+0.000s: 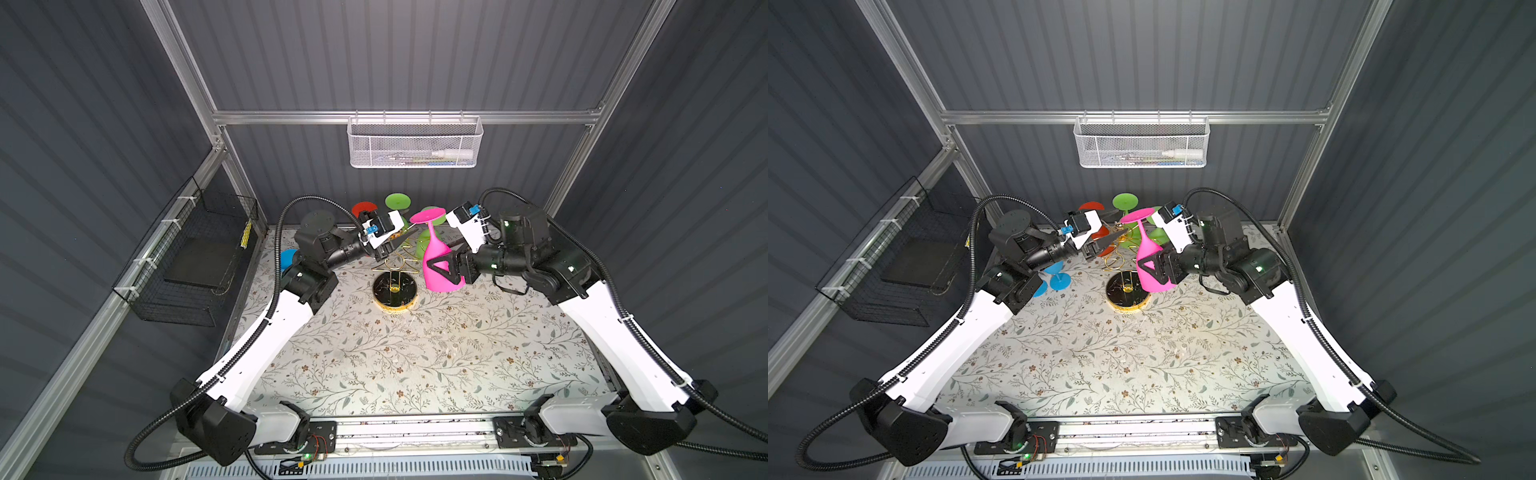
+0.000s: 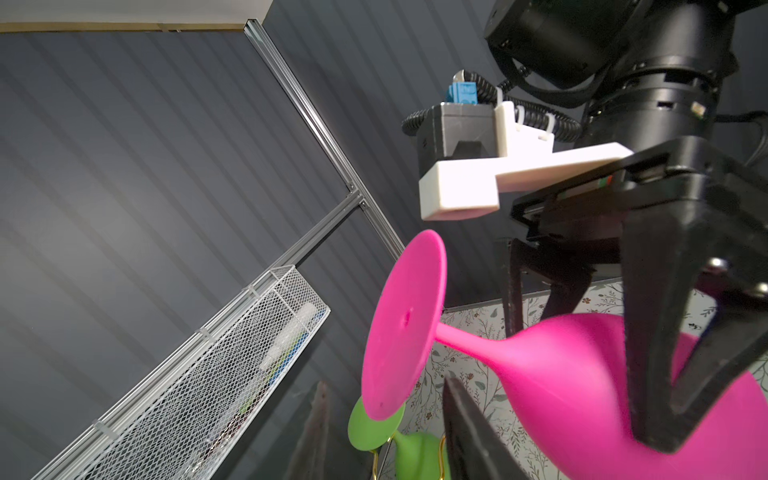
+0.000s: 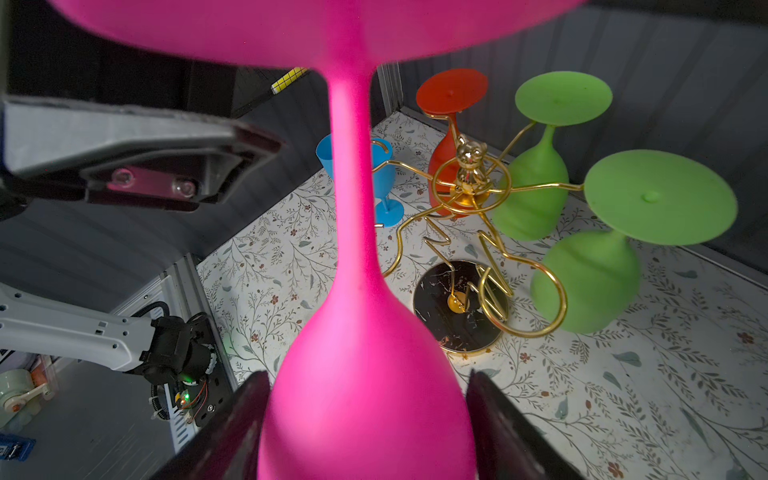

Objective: Take the wine glass off the wine glass rack

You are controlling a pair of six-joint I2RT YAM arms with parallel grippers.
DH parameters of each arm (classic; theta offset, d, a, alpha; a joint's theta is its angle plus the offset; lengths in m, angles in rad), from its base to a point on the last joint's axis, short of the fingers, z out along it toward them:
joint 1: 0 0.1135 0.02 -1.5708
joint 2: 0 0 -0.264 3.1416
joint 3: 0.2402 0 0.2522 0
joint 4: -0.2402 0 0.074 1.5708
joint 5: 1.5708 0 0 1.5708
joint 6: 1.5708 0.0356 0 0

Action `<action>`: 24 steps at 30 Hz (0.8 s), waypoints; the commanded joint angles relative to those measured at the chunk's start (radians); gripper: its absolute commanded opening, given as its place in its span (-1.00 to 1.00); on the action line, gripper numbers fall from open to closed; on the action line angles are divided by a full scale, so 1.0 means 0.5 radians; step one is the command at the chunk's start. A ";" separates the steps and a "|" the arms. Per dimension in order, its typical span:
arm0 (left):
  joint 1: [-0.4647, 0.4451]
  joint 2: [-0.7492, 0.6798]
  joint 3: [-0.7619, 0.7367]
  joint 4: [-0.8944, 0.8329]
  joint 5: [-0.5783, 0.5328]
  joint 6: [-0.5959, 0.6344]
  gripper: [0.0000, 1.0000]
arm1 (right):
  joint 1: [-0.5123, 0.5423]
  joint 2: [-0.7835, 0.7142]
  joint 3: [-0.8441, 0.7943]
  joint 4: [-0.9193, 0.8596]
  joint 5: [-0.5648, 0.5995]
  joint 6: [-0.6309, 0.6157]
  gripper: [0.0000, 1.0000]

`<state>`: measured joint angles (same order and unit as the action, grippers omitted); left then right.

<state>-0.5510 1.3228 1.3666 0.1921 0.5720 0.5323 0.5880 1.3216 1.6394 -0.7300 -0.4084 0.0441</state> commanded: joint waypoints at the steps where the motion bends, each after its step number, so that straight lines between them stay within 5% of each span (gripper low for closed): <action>1: -0.015 0.023 0.076 0.064 0.000 0.037 -0.07 | 0.026 0.021 0.054 -0.011 -0.054 0.007 0.30; 21: -0.033 0.053 0.141 -0.147 0.065 0.134 -0.32 | 0.085 0.041 0.045 -0.019 -0.025 0.007 0.25; 24: -0.035 0.048 0.147 -0.179 0.066 0.148 -0.49 | 0.086 0.041 0.047 -0.014 -0.017 0.013 0.23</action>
<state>-0.5629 1.3529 1.4075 0.1184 0.5999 0.5888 0.6254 1.3430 1.6402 -0.7258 -0.4179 0.0460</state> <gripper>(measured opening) 0.268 0.682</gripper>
